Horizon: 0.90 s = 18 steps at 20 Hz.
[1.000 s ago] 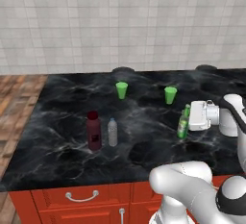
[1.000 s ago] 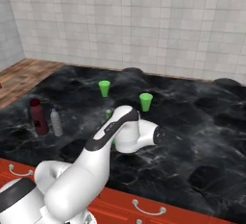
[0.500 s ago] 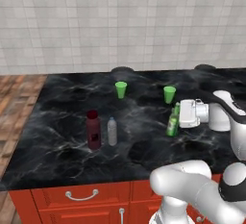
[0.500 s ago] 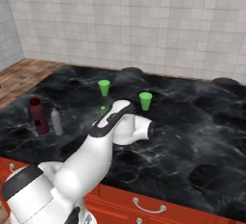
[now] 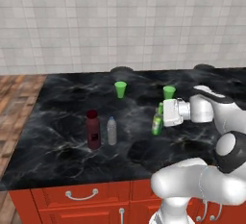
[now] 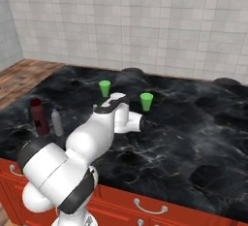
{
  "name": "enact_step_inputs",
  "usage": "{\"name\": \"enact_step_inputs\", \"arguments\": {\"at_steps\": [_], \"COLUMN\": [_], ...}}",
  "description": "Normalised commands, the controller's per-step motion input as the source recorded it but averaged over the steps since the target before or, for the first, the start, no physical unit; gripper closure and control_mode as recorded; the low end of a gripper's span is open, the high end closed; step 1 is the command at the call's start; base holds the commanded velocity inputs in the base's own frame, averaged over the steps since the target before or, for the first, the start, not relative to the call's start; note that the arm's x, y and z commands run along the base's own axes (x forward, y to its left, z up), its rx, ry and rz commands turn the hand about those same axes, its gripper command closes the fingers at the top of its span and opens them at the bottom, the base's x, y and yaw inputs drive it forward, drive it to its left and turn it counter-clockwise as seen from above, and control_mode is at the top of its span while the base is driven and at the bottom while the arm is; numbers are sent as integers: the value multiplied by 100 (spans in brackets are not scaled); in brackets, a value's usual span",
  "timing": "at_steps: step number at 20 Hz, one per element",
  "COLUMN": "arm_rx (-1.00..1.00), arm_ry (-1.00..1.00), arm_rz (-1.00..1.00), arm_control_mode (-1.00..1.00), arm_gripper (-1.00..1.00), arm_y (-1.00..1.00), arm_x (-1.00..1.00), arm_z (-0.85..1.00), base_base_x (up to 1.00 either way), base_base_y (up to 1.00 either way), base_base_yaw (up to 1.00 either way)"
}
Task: Place the drinks on the dining counter in a tight cluster.
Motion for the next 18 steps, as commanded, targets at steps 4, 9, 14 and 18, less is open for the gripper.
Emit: {"name": "enact_step_inputs", "arguments": {"at_steps": [4, 9, 14, 18], "arm_rx": [0, 0, 0, 0], "arm_ry": [-3, -9, -1, 10], "arm_rz": [4, 2, 0, 1], "arm_control_mode": [-100, -100, -100, -100], "arm_gripper": [100, 100, 100, 100], "arm_y": [60, 47, 47, 45], "arm_x": [22, 21, 26, 22], "arm_z": [-20, -17, -18, -9], "base_base_x": [0, 0, 0, 0], "base_base_y": [0, 0, 0, 0], "base_base_yaw": [0, 0, 0, 0]}}
